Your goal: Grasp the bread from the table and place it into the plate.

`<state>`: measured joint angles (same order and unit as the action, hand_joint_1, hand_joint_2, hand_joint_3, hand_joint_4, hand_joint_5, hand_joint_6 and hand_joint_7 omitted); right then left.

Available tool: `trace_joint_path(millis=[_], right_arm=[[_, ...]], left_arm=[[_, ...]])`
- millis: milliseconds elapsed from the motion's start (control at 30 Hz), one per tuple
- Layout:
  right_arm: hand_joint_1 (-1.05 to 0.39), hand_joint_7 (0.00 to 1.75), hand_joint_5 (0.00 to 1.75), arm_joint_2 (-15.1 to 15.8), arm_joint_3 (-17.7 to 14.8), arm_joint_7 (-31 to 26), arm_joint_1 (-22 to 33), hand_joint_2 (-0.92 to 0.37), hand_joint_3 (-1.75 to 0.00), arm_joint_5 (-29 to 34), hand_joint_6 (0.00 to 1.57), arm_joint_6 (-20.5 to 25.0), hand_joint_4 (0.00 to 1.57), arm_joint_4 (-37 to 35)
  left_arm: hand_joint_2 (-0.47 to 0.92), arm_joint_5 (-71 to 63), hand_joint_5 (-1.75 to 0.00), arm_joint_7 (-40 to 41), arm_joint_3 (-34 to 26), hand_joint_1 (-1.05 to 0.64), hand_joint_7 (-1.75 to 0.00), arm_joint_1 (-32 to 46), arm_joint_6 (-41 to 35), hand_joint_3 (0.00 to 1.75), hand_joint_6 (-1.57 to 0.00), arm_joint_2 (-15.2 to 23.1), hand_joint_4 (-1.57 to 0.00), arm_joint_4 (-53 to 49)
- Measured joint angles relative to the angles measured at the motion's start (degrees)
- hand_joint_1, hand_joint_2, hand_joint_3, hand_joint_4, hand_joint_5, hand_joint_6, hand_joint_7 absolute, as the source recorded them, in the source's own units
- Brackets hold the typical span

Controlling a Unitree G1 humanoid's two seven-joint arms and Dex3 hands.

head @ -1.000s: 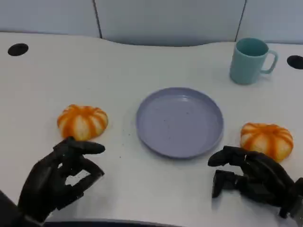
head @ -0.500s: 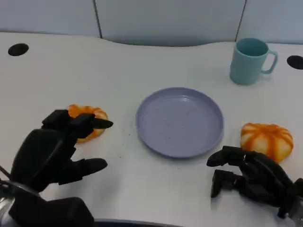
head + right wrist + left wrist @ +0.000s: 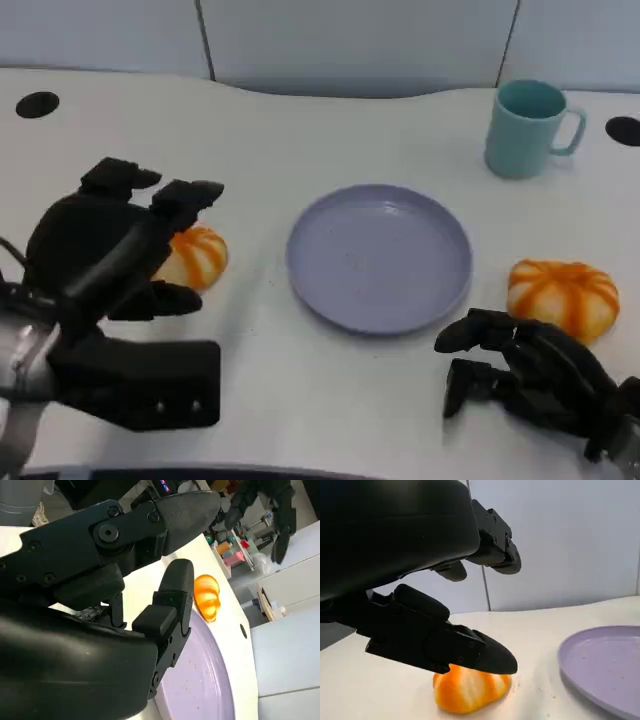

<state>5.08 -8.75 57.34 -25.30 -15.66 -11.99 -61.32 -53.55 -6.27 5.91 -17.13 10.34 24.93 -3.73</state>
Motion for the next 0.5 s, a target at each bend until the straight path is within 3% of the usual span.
trace_joint_path(millis=[167,500], right_arm=[[-0.44,0.76,1.34,0.1,0.0,-0.3,0.2,-0.92,-0.09,0.0,0.78,0.6,0.67,0.8],[-0.42,0.77,1.36,0.0,0.2,0.0,0.7,-0.92,-0.12,0.0,0.77,0.9,0.65,1.7]], left_arm=[[0.91,0.7,-0.18,-3.4,2.9,-0.84,-0.01,-5.0,-3.1,0.03,-0.15,1.9,0.0,-7.0],[0.92,2.5,-0.09,-6.2,10.0,-0.89,-0.01,-15.1,-5.4,0.05,-0.1,2.2,0.0,-20.3]])
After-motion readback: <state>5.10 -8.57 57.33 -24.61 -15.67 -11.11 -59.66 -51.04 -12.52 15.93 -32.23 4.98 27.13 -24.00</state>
